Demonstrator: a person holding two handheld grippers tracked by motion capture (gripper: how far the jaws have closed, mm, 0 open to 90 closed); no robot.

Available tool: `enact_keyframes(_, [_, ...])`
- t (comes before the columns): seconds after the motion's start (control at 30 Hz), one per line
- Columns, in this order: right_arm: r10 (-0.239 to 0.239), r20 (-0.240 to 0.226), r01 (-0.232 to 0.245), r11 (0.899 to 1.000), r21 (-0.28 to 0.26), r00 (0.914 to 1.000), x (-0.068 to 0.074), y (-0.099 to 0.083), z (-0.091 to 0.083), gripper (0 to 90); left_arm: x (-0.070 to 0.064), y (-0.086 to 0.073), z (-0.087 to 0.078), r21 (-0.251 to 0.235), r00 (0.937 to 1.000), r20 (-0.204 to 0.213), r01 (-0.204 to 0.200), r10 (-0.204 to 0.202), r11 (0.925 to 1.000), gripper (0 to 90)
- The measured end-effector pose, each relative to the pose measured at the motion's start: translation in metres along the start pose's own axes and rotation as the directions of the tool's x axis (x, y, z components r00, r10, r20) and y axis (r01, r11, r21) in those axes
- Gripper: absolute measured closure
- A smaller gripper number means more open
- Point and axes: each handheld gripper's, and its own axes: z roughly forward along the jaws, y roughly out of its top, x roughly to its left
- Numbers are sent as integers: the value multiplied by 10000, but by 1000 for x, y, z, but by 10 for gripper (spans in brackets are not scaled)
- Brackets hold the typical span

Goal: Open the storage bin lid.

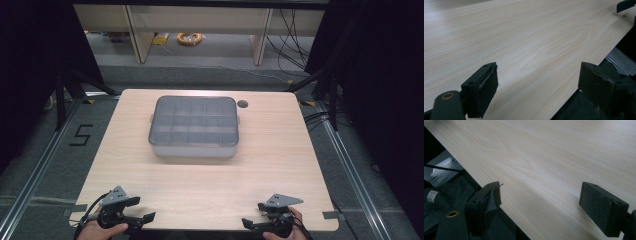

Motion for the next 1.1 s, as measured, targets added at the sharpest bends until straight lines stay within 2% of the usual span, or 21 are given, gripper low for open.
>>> enact_keyframes(0.33, [16, 104, -15, 9999, -122, 9999, -1, 1, 0, 188, 0, 1, 0, -16, 10000, -60, 50, -50, 10000, 157])
enact_keyframes(0.37, [-23, 130, 25, 9999, -157, 9999, -1, 1, 0, 189, -1, 1, 0, -133, 9999, -88, 107, -109, 9999, 157])
enact_keyframes(0.4, [-5, 97, 6, 9999, -159, 10000, -2, 1, 0, 189, 0, 1, -1, 5, 10000, -9, 78, -78, 10000, 157])
enact_keyframes(0.43, [93, -92, -95, 9998, -193, 9999, -1, 1, 0, 190, 0, 2, -1, -17, 10000, -18, 72, -72, 10000, 157])
enact_keyframes(0.53, [24, 4, -24, 9997, -246, 10000, -2, 2, 0, 194, 1, 2, 0, -176, 9999, -46, 144, -144, 9997, 157])
enact_keyframes(0.57, [92, -52, -93, 9995, -309, 9999, -2, 2, -1, 194, 1, 3, 0, -191, 9998, -14, 173, -173, 9997, 157])
enact_keyframes(0.6, [234, -313, -242, 9994, -246, 9992, -2, 2, -1, 194, 1, 3, -1, -190, 9997, 16, 229, -229, 9996, 157])
enact_keyframes(0.63, [190, -196, -198, 9990, -404, 9996, -3, 3, 0, 196, 1, 3, 0, -330, 9997, 32, 261, -260, 9991, 157])
enact_keyframes(0.67, [202, -159, -209, 9989, -421, 9997, -4, 3, -1, 199, 1, 4, -1, -184, 9997, 72, 234, -233, 9996, 157])
enact_keyframes(0.73, [314, -251, -325, 9984, -469, 9992, -5, 4, -1, 202, 2, 5, -1, -188, 9997, 83, 227, -225, 9996, 157])
enact_keyframes(0.77, [395, -227, -405, 9980, -486, 9990, -5, 5, -1, 202, 2, 4, 0, -384, 9994, 5, 332, -332, 9987, 157])
enact_keyframes(0.8, [680, -403, -697, 9967, -427, 9969, -3, 5, -2, 203, 3, 5, -1, -253, 9992, 109, 377, -374, 9990, 157])
enact_keyframes(0.83, [680, -403, -697, 9967, -427, 9969, -3, 5, -2, 203, 3, 5, -1, -253, 9992, 109, 377, -374, 9990, 157])
enact_keyframes(0.87, [525, -550, -563, 9959, -705, 9971, -8, 7, -1, 205, 3, 6, 0, -333, 9986, 178, 509, -503, 9981, 157])
enact_keyframes(0.9, [915, -570, -952, 9933, -656, 9942, -5, 7, -1, 207, 4, 7, 0, -332, 9986, 171, 515, -510, 9981, 157])
enact_keyframes(0.93, [504, -557, -549, 9952, -816, 9972, -10, 8, -1, 208, 4, 8, 0, -353, 9985, 179, 529, -523, 9980, 157])
enact_keyframes(0.97, [990, -682, -1038, 9920, -716, 9928, -7, 9, -2, 208, 5, 9, 0, -377, 9987, 166, 492, -486, 9981, 157])
enact_keyframes(1.0, [1116, -671, -1161, 9910, -665, 9915, -7, 10, -3, 208, 5, 9, 0, -373, 9988, 160, 478, -473, 9982, 157])
enact_keyframes(1.03, [677, -751, -750, 9922, -991, 9949, -12, 11, -1, 209, 5, 9, 0, -373, 9988, 160, 478, -473, 9982, 157])
enact_keyframes(1.07, [677, -751, -750, 9922, -991, 9949, -12, 11, -1, 209, 6, 10, 0, -366, 9987, 155, 483, -477, 9982, 157])
enact_keyframes(1.1, [1225, -737, -1283, 9884, -811, 9897, -9, 12, -4, 211, 7, 11, 1, -402, 9985, 160, 538, -532, 9977, 157])
